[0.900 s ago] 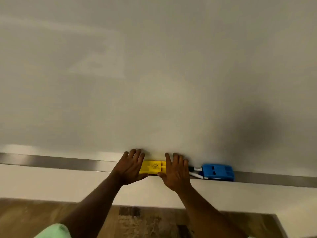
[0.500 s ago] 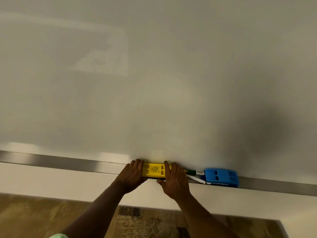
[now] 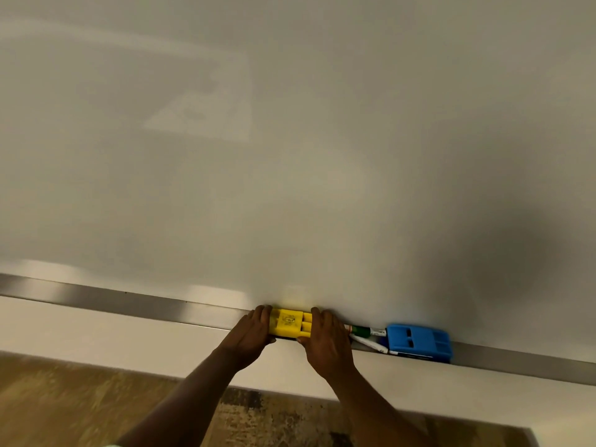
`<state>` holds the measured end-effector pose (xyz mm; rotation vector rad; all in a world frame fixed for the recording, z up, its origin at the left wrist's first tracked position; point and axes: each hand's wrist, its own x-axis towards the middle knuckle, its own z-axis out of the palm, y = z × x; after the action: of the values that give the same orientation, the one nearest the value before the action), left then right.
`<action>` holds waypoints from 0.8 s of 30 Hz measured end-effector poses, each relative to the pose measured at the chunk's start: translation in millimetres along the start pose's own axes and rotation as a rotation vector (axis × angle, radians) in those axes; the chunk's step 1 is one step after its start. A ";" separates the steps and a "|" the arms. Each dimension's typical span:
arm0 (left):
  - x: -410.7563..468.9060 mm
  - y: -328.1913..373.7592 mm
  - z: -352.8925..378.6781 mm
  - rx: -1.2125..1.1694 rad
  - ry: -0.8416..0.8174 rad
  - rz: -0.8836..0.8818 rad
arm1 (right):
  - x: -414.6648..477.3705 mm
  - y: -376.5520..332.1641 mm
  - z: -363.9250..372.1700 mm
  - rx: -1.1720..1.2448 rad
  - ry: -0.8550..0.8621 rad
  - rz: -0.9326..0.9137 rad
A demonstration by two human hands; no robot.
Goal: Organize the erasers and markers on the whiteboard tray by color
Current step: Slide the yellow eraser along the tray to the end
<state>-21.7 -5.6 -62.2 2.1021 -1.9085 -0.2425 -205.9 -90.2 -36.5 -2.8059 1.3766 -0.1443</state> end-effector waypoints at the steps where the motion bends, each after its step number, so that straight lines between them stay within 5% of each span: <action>1: 1.2 0.5 1.3 -0.044 0.003 -0.019 | 0.9 0.0 1.0 0.011 0.010 0.000; 11: -5.9 -7.4 -6.2 -0.190 0.027 -0.144 | 0.6 1.0 5.0 0.170 0.049 -0.109; 24: -68.0 -64.9 -88.9 0.022 0.152 -0.159 | 24.2 -80.9 -35.5 0.314 0.180 -0.345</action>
<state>60.2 76.0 -4.1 2.2207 -1.6683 -0.0922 -130.5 -58.7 5.0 -2.7780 0.7892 -0.5738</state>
